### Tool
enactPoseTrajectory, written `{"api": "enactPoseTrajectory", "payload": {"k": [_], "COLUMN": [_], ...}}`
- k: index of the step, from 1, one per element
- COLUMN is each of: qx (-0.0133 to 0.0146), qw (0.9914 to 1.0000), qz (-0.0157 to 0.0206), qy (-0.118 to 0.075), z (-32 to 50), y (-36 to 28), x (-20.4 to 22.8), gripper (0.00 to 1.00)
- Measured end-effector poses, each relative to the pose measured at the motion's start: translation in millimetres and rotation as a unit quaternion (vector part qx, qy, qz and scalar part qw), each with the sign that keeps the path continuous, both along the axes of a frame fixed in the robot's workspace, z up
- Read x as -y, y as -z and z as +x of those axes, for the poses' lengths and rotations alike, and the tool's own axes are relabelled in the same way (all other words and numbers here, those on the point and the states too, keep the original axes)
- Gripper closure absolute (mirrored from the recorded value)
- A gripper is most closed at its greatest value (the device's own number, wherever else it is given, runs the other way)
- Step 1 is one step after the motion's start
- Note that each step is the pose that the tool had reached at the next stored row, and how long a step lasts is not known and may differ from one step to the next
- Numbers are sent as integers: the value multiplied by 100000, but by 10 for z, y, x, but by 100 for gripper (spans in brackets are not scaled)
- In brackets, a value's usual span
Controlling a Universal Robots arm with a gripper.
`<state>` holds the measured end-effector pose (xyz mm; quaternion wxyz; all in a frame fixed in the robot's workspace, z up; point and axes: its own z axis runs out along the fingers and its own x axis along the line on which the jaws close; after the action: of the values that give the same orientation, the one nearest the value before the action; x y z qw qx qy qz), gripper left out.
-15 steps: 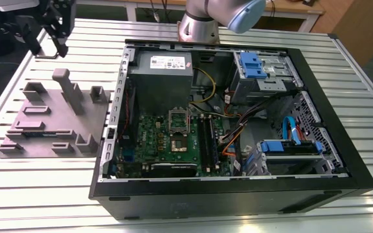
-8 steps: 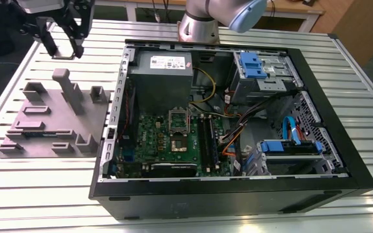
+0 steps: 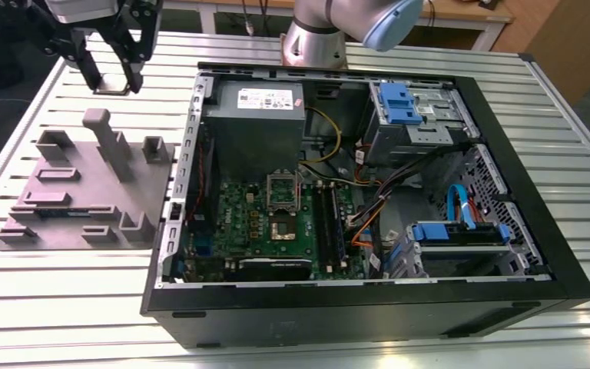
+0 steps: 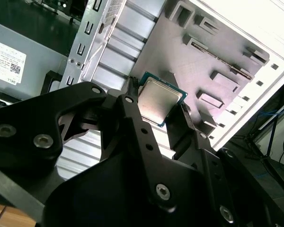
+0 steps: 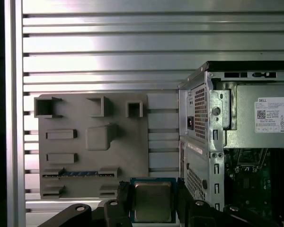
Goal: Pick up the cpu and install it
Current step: 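Pick up the cpu and move it towards the insertion slot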
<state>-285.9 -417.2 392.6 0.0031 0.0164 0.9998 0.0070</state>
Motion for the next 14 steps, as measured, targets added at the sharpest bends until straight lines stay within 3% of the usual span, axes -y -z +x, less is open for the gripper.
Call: {"api": "enactPoseTrajectory", "payload": {"k": [14], "qx": [0], "qw": [100000], "qz": [-1], "qy": [-3], "z": [74], "y": [1], "x": [0], "gripper": [52]}}
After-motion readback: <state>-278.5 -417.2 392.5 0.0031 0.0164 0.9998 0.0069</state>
